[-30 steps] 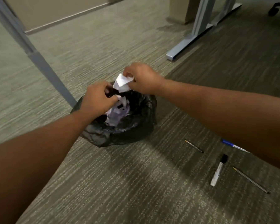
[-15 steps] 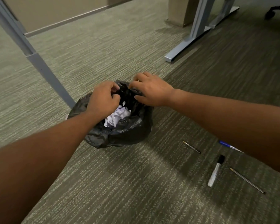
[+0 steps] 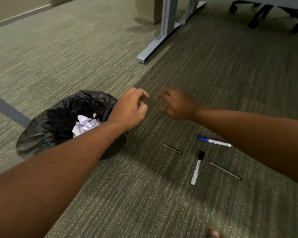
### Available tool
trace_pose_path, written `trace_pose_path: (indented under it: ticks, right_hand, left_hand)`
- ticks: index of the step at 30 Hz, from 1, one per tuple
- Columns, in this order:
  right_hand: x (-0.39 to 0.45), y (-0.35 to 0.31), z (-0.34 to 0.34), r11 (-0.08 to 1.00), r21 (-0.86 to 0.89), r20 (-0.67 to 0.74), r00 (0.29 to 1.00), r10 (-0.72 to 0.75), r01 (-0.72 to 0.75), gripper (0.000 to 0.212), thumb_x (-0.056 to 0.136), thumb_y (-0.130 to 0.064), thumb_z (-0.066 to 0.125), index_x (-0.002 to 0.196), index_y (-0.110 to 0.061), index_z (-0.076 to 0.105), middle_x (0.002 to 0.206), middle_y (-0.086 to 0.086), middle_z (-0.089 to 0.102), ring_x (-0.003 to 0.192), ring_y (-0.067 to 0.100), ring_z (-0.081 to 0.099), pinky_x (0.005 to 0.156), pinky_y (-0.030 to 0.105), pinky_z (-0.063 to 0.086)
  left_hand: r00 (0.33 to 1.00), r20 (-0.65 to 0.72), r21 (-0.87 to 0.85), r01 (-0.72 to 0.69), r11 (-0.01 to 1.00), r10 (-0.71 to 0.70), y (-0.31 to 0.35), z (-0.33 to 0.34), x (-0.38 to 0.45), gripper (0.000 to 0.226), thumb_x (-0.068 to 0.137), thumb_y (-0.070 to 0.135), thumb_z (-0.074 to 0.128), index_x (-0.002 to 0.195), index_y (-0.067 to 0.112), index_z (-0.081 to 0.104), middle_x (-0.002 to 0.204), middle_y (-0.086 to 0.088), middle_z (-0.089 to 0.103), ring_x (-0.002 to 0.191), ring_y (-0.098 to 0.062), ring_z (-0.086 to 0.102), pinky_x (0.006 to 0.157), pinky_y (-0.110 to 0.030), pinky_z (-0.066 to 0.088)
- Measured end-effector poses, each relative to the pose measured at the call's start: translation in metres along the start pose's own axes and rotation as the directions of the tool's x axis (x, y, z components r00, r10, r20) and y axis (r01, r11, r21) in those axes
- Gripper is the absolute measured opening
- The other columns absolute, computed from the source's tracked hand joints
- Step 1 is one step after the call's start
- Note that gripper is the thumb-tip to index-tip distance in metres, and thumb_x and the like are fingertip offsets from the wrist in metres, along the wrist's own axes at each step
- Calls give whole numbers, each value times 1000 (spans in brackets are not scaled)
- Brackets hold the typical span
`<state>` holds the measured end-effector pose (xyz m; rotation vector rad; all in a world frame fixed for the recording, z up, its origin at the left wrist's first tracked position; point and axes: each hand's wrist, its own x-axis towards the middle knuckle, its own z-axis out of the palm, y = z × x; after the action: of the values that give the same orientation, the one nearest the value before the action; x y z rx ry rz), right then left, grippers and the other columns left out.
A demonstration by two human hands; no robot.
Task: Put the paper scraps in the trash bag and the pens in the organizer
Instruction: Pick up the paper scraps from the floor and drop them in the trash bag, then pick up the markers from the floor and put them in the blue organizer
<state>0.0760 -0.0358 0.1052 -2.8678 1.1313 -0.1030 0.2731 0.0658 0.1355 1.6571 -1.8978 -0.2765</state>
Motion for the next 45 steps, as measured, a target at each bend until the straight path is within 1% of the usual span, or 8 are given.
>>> trace_pose_path:
  ticks: [6, 15, 19, 25, 32, 38, 42, 45]
  right_hand:
    - [-54, 43, 25, 986, -71, 149, 976, 157, -148, 61, 87, -43, 62, 140, -18, 45, 131, 14, 52, 118, 36, 53, 93, 41, 48]
    - [-114, 88, 60, 971, -80, 235, 943, 237, -224, 57, 88, -34, 61, 138, -13, 45, 134, 15, 51, 118, 37, 51, 92, 44, 48]
    - [-125, 103, 76, 951, -130, 358, 880, 310, -282, 51, 88, -38, 60, 133, -15, 50, 130, 13, 56, 116, 35, 54, 94, 43, 49]
    - [-141, 116, 96, 931, -118, 457, 814, 359, -344, 36, 87, -30, 60, 120, -16, 58, 121, 9, 61, 111, 30, 60, 91, 40, 52]
    - [-145, 121, 117, 926, -63, 441, 822, 361, -373, 35, 86, -30, 61, 119, -18, 58, 120, 8, 60, 107, 28, 60, 89, 41, 50]
    - [-142, 121, 125, 930, -74, 451, 820, 353, -360, 33, 87, -22, 61, 119, -20, 56, 119, 7, 59, 101, 28, 61, 85, 42, 52]
    - [-145, 121, 122, 920, -56, 463, 806, 368, -388, 30, 89, -22, 58, 119, -24, 55, 118, 4, 58, 101, 26, 60, 86, 40, 51]
    - [-145, 119, 114, 909, -10, 446, 812, 377, -417, 29, 89, -20, 57, 118, -20, 58, 115, 6, 59, 101, 27, 59, 85, 38, 48]
  left_hand:
    - [983, 178, 30, 40, 999, -45, 36, 59, -1, 29, 84, 17, 56, 113, 15, 62, 104, -7, 60, 92, -24, 61, 78, -31, 47]
    - [929, 370, -8, 28, 1000, -23, 44, 135, -8, 32, 80, 10, 60, 112, 10, 62, 107, -13, 59, 89, -30, 61, 72, -28, 45]
    - [838, 518, 84, 153, 985, -175, 58, 166, -18, 32, 89, 18, 56, 121, 13, 59, 123, -11, 55, 104, -29, 61, 80, -30, 47]
    - [722, 651, 190, 145, 971, -235, 85, 214, -36, 32, 91, 26, 51, 119, 13, 61, 126, -12, 60, 116, -31, 59, 92, -37, 51]
    - [686, 648, 232, 236, 944, -331, 98, 236, -46, 40, 92, 40, 51, 118, 11, 58, 127, -14, 55, 118, -33, 53, 89, -42, 50]
    - [683, 618, 221, 326, 919, -391, 102, 247, -67, 35, 91, 37, 56, 118, 15, 52, 123, -9, 53, 110, -31, 60, 83, -40, 50]
    - [663, 623, 247, 336, 909, -415, 108, 247, -66, 22, 90, 22, 56, 112, 16, 57, 115, -8, 64, 107, -30, 64, 81, -39, 52]
    - [651, 625, 193, 406, 893, -431, 112, 237, -59, 18, 89, 26, 56, 105, 17, 57, 109, -6, 68, 104, -29, 66, 76, -36, 50]
